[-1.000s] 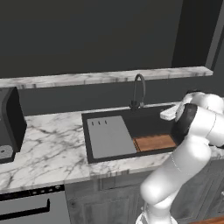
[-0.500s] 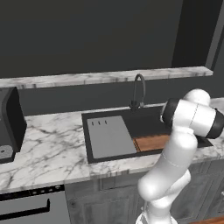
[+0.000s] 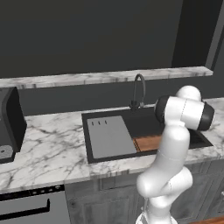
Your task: Turn on the sink faucet with hot water and rinse the cutting board for ten seconds, then turn off the faucet. Push the cutting board to reach the water if necessary.
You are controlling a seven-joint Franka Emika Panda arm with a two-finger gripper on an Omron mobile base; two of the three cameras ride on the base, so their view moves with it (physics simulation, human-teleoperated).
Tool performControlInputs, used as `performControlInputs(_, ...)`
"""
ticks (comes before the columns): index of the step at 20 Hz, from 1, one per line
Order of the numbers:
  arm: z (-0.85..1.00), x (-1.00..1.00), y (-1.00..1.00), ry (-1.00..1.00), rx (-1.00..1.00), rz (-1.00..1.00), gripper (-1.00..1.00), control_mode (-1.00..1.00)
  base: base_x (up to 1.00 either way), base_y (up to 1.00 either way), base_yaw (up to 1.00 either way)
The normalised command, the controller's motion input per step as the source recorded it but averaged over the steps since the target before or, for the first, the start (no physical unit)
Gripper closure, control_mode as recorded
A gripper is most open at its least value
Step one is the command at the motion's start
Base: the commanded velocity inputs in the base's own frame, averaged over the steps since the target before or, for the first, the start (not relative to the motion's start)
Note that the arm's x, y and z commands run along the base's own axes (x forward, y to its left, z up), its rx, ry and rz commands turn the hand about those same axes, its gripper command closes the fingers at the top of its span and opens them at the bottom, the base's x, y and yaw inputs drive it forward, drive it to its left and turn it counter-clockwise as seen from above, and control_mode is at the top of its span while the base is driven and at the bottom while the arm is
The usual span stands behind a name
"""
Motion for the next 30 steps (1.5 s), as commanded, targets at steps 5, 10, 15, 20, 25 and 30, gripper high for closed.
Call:
performControlInputs(5, 0.00, 0.28, 0.08, 0.00, 0.00, 0.00, -1.00, -1.00, 0.00, 0.00, 0.00)
performControlInputs(10, 0.00, 0.26, 0.23, 0.00, 0.00, -0.01, -1.00, -1.00, 0.00, 0.00, 0.00)
performControlInputs(15, 0.00, 0.29, 0.18, 0.00, 0.00, -0.04, -1.00, -1.00, 0.00, 0.00, 0.00)
performControlInputs(20, 0.00, 0.29, 0.13, 0.00, 0.00, -0.05, -1.00, -1.00, 0.00, 0.00, 0.00)
performControlInputs(25, 0.00, 0.36, 0.10, 0.00, 0.00, -0.05, -1.00, -1.00, 0.00, 0.00, 0.00)
performControlInputs(30, -0.03, 0.33, 0.10, 0.00, 0.00, -0.04, -1.00, -1.00, 0.00, 0.00, 0.00)
